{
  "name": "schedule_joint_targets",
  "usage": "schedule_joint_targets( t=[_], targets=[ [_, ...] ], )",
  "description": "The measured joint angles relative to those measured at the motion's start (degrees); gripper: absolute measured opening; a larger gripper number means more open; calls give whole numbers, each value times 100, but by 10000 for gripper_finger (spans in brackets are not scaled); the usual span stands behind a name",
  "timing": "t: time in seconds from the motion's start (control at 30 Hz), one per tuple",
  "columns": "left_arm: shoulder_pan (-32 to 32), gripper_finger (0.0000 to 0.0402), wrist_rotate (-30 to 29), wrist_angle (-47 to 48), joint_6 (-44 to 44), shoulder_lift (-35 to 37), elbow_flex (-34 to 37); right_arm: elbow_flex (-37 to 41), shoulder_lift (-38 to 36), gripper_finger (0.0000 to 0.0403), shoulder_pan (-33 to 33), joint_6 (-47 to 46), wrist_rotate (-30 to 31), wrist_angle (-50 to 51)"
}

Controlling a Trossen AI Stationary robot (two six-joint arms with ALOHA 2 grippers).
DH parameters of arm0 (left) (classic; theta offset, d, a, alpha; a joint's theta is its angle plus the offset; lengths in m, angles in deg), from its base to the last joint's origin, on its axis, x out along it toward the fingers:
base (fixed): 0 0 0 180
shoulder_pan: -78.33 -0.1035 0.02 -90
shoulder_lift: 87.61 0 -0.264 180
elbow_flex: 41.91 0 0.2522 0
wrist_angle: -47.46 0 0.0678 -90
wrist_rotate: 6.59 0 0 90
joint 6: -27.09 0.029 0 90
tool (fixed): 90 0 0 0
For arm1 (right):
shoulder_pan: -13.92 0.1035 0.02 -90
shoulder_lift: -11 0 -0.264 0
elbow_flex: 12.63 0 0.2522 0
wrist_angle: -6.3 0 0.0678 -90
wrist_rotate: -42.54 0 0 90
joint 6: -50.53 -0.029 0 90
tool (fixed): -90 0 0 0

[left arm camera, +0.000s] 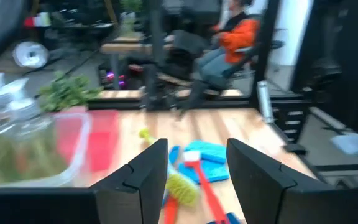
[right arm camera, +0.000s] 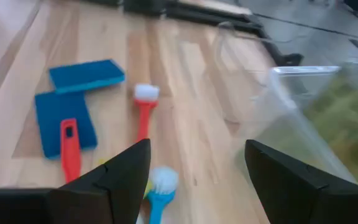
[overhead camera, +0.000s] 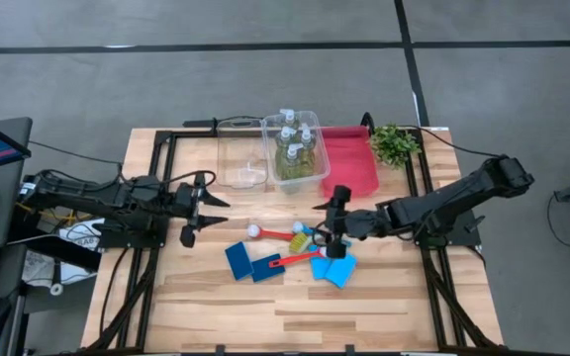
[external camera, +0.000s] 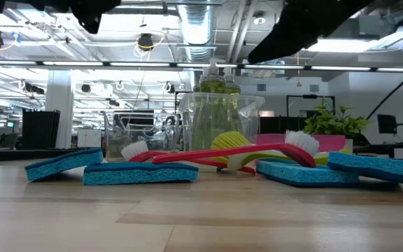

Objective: Pick & Place Kitchen Sink Supplies
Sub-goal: Put the blue dish brush into the pink bin

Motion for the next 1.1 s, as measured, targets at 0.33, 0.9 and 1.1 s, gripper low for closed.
schedule_joint_targets(
  t=[0.33, 0.9, 1.1],
  targets=[
    [0, 167, -340, 382, -2, -2, 2, -117, 524, 255, -2, 372, -97, 5],
    [0, 167, -340, 421, 16, -4, 2, -117, 558, 255, -2, 371, -1145, -317],
    [0, 167, -338, 421, 16, -2, 2, -117, 558, 255, -35, 516, -1221, -543]
  ],
)
